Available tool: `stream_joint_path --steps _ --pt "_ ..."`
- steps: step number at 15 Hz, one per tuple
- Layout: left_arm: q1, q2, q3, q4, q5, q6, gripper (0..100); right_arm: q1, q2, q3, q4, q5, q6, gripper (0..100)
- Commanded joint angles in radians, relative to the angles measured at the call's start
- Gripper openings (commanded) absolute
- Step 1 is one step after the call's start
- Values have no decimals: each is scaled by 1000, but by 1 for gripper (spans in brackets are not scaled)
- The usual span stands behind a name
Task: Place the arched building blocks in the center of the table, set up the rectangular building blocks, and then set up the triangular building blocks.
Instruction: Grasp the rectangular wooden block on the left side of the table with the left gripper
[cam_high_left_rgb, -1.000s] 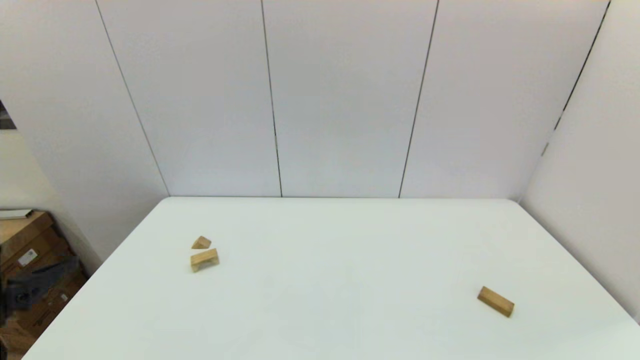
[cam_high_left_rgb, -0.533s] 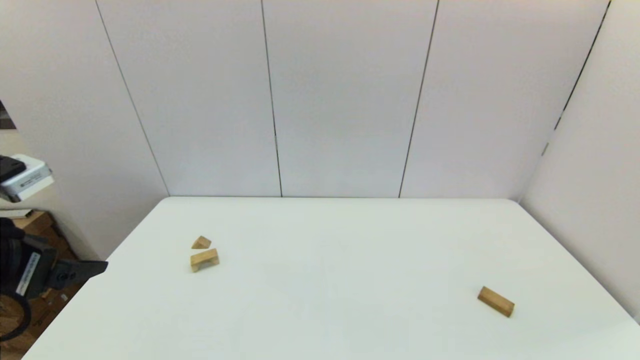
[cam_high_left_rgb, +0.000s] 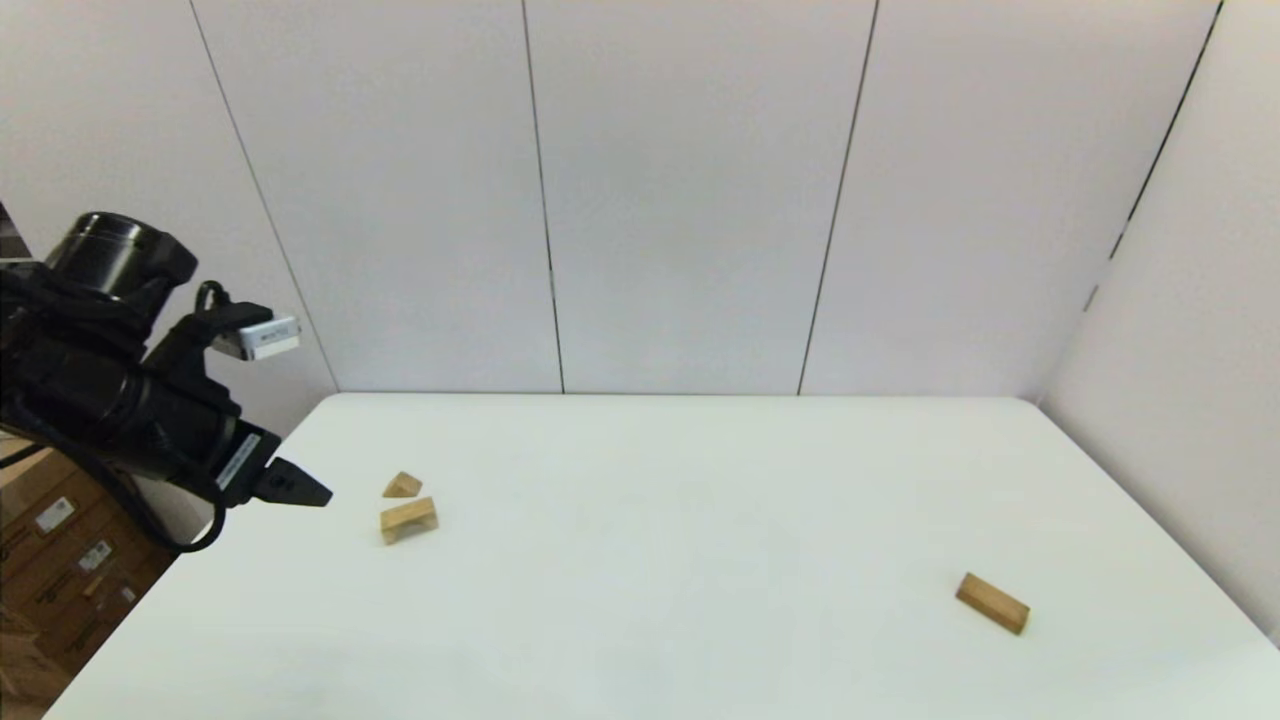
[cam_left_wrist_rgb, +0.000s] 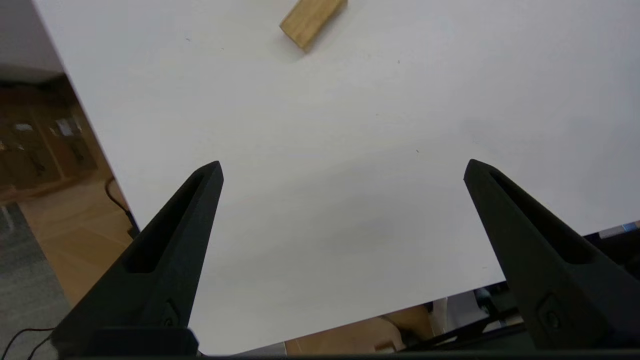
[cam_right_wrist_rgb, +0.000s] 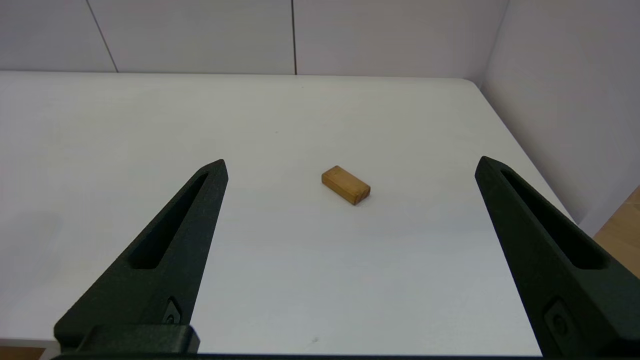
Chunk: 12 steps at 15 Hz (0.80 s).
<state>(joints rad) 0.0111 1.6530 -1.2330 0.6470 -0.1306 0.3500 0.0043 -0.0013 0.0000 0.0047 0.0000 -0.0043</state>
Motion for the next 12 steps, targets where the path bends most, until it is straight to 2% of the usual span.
stream_joint_path --steps 1,4,12 --pt "-43 231 -164 68 -1 7 100 0 0 2 0 2 0 100" --pt "-52 323 -237 75 2 86 100 0 0 0 0 2 0 100" --pt "-46 524 -408 82 11 127 100 0 0 2 0 0 0 100"
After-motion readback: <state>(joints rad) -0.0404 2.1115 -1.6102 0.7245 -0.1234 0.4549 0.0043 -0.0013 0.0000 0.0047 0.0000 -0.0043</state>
